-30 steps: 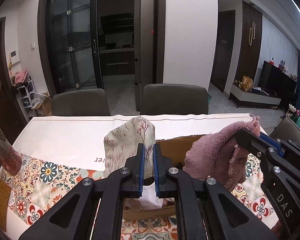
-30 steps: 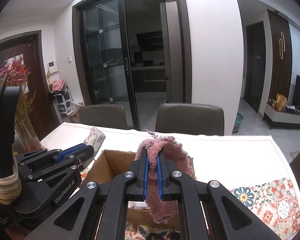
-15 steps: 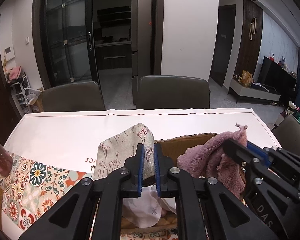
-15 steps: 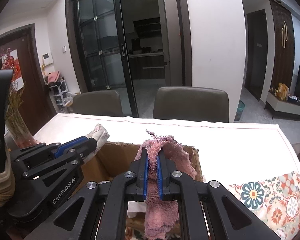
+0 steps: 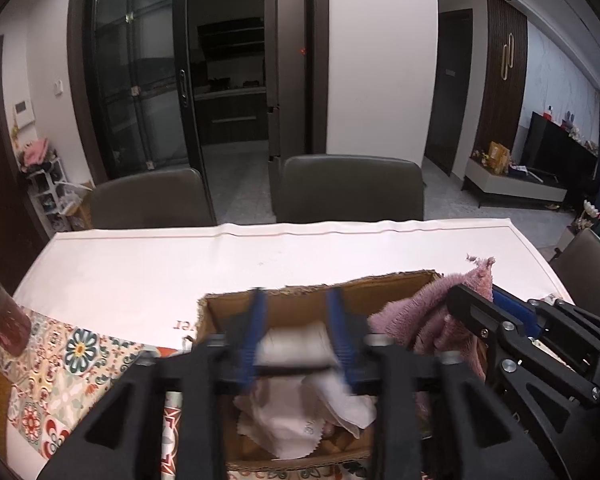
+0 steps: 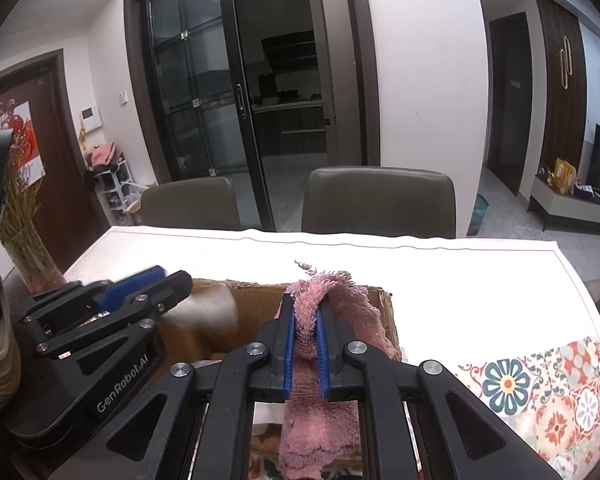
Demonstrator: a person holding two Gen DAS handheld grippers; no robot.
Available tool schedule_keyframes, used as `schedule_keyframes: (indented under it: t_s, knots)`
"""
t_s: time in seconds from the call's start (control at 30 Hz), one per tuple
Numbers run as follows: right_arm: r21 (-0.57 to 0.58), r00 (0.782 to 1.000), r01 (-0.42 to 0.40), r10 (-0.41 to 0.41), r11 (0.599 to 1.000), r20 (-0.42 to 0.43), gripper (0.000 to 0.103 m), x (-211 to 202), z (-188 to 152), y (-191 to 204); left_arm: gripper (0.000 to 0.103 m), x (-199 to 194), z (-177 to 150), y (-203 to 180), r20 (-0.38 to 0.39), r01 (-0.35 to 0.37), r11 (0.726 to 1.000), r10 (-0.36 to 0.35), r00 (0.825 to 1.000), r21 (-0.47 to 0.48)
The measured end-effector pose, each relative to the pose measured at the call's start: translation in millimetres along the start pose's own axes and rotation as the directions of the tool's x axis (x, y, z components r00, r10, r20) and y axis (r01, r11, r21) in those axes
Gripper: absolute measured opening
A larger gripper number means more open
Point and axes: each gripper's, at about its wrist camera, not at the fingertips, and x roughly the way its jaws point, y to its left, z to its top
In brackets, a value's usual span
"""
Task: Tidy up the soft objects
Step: 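Carry the pouch and pink towel over the box and open both grippers, then withdraw both grippers from the box toward the hair tie and scarf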
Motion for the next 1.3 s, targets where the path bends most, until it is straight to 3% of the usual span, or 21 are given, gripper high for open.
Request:
schedule_keyframes:
  t_s: [0.07, 0.17, 0.37, 0.67, 1.03, 1.3]
  knots:
    - [0.004, 1.0, 0.005, -0.005, 1.0, -0.004, 0.023, -0.6, 0.0, -0.8, 0.062, -3.6, 0.6, 0.2, 0.011, -0.025, 1.0, 0.025, 1.0, 0.001]
    - [0.016, 1.0, 0.018, -0.018, 1.0, -0.006, 0.032, -2.7, 0.1, -2.8, 0.068, -7.8, 0.9, 2.3, 0.018, -0.066, 0.998, 0.066, 0.998, -0.007]
    - [0.041, 0.999, 0.04, -0.04, 0.998, -0.012, 0.051, -8.1, -1.3, -7.3, 0.07, -12.1, -2.3, 7.2, 0.01, -0.101, 0.995, 0.102, 0.995, -0.018]
    - [0.059, 0.997, 0.076, -0.078, 0.995, 0.025, 0.067, -38.7, -0.6, -9.6, 0.079, -38.5, -0.7, 6.7, 0.041, -0.132, 0.991, 0.133, 0.99, -0.033]
    - [0.077, 0.99, 0.114, -0.12, 0.99, 0.071, 0.072, -95.0, -5.5, -15.0, 0.093, -86.9, -9.1, -9.1, 0.075, -0.149, 0.988, 0.151, 0.986, -0.039]
    - [0.097, 0.982, 0.136, -0.147, 0.986, 0.117, 0.076, -136.3, -12.7, -22.8, 0.096, -122.2, -13.5, -22.9, 0.117, -0.137, 0.99, 0.14, 0.983, -0.034]
